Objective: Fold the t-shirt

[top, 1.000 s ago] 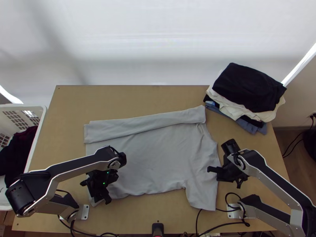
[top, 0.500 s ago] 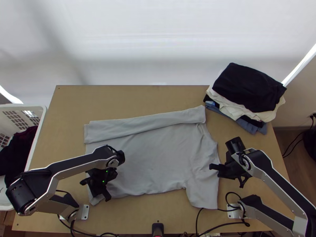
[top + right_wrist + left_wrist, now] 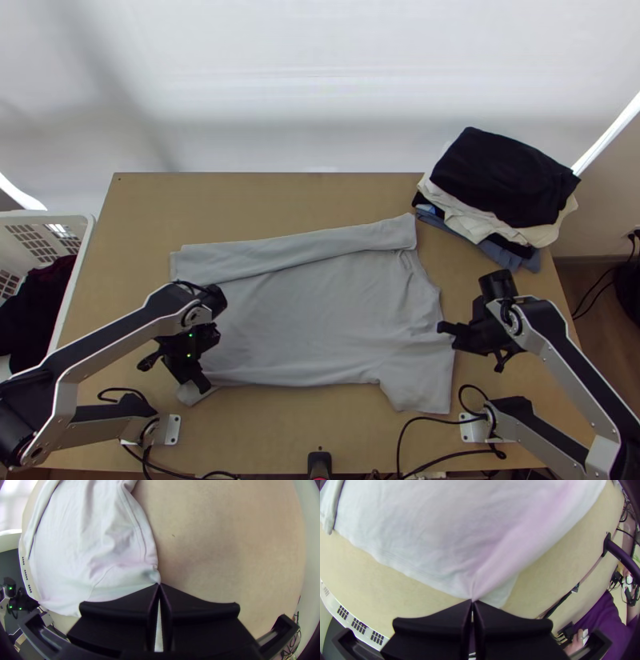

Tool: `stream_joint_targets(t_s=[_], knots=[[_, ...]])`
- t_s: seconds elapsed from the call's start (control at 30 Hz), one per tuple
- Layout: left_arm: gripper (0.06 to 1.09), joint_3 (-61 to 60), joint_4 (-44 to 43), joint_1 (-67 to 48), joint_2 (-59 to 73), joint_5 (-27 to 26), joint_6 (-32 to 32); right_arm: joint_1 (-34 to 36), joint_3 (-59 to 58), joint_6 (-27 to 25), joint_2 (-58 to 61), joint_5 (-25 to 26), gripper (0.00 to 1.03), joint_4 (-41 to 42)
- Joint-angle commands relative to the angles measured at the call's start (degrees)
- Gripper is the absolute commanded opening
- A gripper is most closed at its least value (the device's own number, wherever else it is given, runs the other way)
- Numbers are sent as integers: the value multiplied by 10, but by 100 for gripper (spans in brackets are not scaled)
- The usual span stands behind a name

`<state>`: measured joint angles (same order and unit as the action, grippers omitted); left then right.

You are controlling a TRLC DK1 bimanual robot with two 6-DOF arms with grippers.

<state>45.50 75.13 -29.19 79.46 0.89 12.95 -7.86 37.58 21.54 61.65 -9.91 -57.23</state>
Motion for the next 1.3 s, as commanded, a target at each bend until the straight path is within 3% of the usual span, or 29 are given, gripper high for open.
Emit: stream_joint_targets(t_s=[0.0,0.4,0.83,1.27], knots=[[10,21,13,12,-24,16,15,-2,44,-9,5,0,3,-19],[10,136,11,52,-45,15,42,-31,166,2,44,1,3,-38],[10,206,-39,138,-6,16,105,-38,333,28,197,5,3,-8],[10,309,-95,229,79,15,161,-69,531,54,360,52,3,14]])
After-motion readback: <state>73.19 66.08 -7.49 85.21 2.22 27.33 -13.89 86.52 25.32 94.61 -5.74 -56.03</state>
